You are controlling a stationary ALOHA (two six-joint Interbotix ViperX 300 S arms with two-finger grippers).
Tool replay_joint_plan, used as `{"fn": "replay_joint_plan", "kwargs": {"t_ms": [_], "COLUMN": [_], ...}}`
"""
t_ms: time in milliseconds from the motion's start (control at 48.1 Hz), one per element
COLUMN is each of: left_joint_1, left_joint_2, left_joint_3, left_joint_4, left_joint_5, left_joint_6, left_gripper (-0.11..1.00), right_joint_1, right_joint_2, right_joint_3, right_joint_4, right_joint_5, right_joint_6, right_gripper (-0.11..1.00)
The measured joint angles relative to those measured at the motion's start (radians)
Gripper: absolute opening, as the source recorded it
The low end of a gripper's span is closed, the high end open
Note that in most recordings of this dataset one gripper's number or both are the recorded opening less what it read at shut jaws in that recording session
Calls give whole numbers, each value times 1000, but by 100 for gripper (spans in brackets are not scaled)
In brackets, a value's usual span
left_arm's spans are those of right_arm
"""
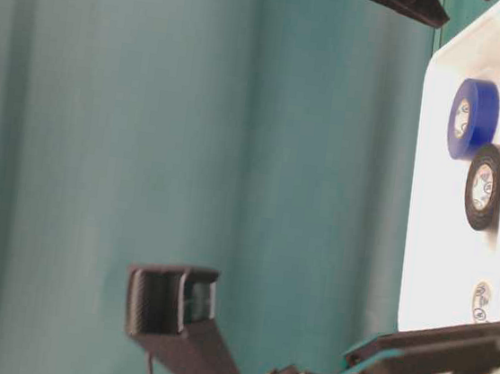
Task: Put the tape alternately from left to right into the white case.
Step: 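Move the left gripper toward the yellow tape roll, then lower the left gripper into the yellow roll's hole and grip it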
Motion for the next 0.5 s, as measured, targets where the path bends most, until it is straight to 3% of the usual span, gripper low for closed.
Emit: {"fn": "replay_joint_plan", "kwargs": {"t_ms": [145,499], "left_joint_1": [-14,-28], "left_joint_2": [32,57], "left_joint_3": [-23,-41], "left_joint_4": [-2,-2], "left_joint_5": [6,21], "left_joint_6": [-31,-35], "left_gripper": [98,98], "right_joint_1": [0,0], "right_joint_2": [0,0], "right_joint_3": [2,2], "right_joint_4": [2,2], "right_joint_5": [0,2], "right_joint_6": [0,0], "right_gripper": [82,82]}}
